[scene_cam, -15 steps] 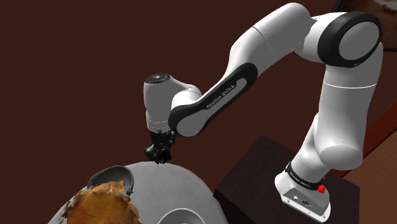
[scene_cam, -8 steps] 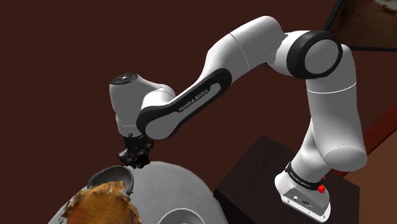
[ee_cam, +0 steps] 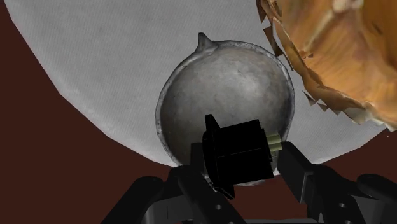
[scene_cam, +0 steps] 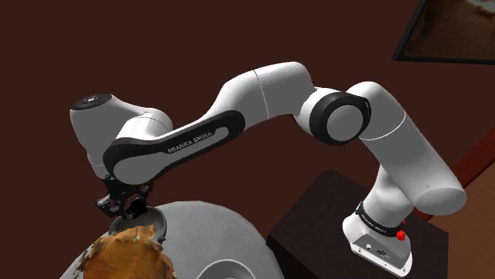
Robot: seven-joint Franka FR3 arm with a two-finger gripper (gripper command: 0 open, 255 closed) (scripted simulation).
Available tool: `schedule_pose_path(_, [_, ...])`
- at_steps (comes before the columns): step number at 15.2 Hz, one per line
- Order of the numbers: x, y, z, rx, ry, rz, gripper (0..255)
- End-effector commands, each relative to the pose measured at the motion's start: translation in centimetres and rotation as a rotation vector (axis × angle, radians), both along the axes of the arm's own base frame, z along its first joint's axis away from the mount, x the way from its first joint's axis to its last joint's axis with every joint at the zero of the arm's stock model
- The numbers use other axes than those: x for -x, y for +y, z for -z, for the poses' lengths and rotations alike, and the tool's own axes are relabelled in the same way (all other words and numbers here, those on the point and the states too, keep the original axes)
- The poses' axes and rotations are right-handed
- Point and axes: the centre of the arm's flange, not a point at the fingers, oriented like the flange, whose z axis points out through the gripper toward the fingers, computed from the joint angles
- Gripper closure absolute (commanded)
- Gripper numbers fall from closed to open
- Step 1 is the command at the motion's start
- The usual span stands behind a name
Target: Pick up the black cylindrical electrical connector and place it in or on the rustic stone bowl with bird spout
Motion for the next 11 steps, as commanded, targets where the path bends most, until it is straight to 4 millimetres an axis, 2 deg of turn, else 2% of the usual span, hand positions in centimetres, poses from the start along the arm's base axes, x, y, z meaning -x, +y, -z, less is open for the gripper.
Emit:
schedule_pose_path(1, [-0.9,1.2,0.4,0.002,0.001,0.003,255])
schedule_pose_path(11, [-0.9,1.2,5.6,0.002,0.001,0.003,255])
